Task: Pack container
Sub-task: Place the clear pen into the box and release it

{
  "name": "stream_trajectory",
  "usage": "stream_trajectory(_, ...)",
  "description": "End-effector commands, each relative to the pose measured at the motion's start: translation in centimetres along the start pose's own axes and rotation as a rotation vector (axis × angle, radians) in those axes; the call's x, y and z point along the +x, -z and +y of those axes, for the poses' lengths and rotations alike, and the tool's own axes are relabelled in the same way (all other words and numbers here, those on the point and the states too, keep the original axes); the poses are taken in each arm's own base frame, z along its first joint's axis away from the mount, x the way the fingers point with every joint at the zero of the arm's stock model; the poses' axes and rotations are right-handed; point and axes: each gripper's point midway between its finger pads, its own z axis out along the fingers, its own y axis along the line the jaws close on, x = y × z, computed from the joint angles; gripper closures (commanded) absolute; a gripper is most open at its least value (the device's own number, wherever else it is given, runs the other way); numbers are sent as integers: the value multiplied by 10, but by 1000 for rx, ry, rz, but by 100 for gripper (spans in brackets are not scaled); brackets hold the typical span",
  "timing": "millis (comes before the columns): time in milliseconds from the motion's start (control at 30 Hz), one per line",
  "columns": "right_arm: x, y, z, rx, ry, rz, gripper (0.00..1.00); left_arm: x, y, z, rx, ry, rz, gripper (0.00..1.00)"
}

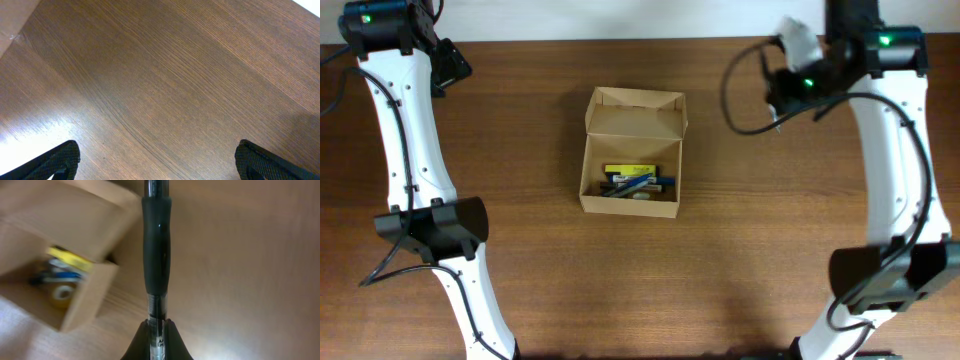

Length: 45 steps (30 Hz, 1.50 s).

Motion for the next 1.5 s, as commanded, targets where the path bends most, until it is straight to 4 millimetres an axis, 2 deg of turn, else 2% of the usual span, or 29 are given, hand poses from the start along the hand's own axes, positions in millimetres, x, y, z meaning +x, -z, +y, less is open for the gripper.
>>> stream_trajectory(0, -31, 25, 83, -80, 386, -108, 96, -3, 7, 7, -6, 1, -15, 0)
stream_trajectory(133, -26, 12, 155, -154, 803, -106, 96, -3, 7, 7, -6, 1, -15, 0)
stream_trajectory(200, -20, -3, 178, -161, 951, -78, 96, -3, 7, 7, -6, 1, -15, 0)
stream_trajectory(300, -15, -29, 193, -133, 1072, -16, 96, -3, 7, 7, -6, 1, -15, 0)
stream_trajectory(400, -13, -65, 202, -125, 1128, 37, 96, -3, 7, 7, -6, 1, -15, 0)
stream_trajectory(533, -3, -111, 198, -144, 1127, 130, 96, -3, 7, 7, -6, 1, -15, 0)
stream_trajectory(600, 9, -135, 192, -168, 1114, 196, 96, -3, 7, 7, -6, 1, -15, 0)
stream_trajectory(633, 11, -140, 191, -173, 1111, 209, 96, -3, 7, 7, -6, 1, -15, 0)
stream_trajectory(667, 19, -157, 189, -192, 1104, 249, 96, -3, 7, 7, -6, 1, -15, 0)
stream_trajectory(733, 27, -170, 188, -212, 1096, 282, 96, -3, 7, 7, -6, 1, -15, 0)
stream_trajectory(900, 50, -191, 191, -285, 1066, 364, 96, -3, 7, 7, -6, 1, -15, 0)
stream_trajectory(1100, 60, -210, 189, -295, 1032, 394, 96, -3, 7, 6, -6, 0, -15, 0)
stream_trajectory(1267, 78, -230, 185, -306, 976, 452, 96, -3, 7, 7, -6, 1, -15, 0)
stream_trajectory(1400, 76, -236, 185, -275, 888, 443, 96, -3, 7, 7, -6, 1, -15, 0)
stream_trajectory(1433, 75, -236, 185, -272, 879, 441, 93, -3, 7, 7, -6, 1, -15, 0)
stream_trajectory(1467, 75, -235, 185, -267, 862, 442, 76, -3, 7, 7, -6, 1, -15, 0)
